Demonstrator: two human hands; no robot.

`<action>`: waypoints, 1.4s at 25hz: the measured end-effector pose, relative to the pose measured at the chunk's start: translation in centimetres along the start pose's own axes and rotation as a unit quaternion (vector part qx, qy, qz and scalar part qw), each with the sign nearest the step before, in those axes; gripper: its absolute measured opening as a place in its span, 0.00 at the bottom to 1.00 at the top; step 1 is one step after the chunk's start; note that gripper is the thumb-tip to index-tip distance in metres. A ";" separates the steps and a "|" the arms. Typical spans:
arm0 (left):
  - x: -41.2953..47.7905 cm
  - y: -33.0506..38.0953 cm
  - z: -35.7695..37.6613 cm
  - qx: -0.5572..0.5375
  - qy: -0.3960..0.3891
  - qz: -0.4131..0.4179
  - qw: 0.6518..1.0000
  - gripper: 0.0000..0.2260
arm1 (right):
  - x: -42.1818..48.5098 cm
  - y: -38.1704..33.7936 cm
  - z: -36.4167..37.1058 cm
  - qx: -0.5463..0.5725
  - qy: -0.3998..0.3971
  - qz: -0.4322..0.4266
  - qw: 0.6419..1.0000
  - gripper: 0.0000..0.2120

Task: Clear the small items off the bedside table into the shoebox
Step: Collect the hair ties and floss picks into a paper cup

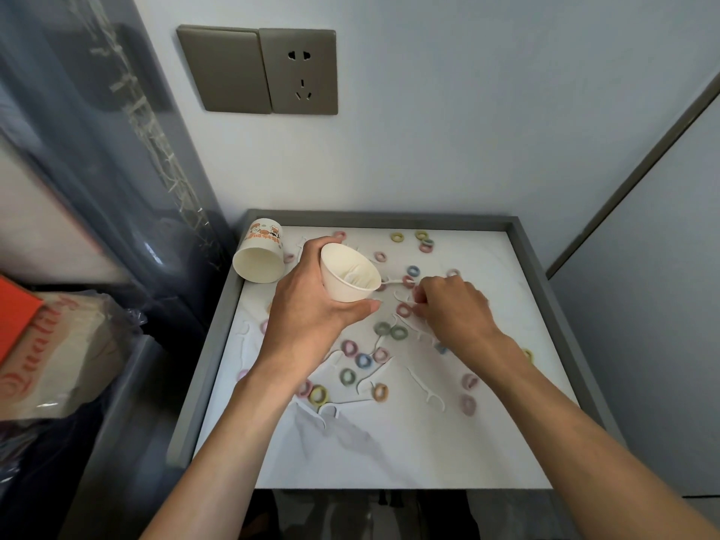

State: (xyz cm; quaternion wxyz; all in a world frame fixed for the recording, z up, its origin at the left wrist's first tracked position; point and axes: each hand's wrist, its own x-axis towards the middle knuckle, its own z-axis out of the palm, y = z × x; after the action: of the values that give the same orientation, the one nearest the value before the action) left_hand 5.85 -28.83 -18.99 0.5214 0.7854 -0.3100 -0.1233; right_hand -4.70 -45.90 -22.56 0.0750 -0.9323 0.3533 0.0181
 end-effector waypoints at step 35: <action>-0.9 0.2 0.1 0.047 -0.047 0.027 0.997 0.31 | -2.5 -4.9 -7.7 0.335 -0.038 -0.209 0.918 0.07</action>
State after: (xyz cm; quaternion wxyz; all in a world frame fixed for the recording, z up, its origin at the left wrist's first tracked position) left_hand 5.03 -28.38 -18.98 0.4719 0.7935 -0.3611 -0.1314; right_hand -3.46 -41.77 -14.06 0.3982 -0.9039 0.1327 -0.0821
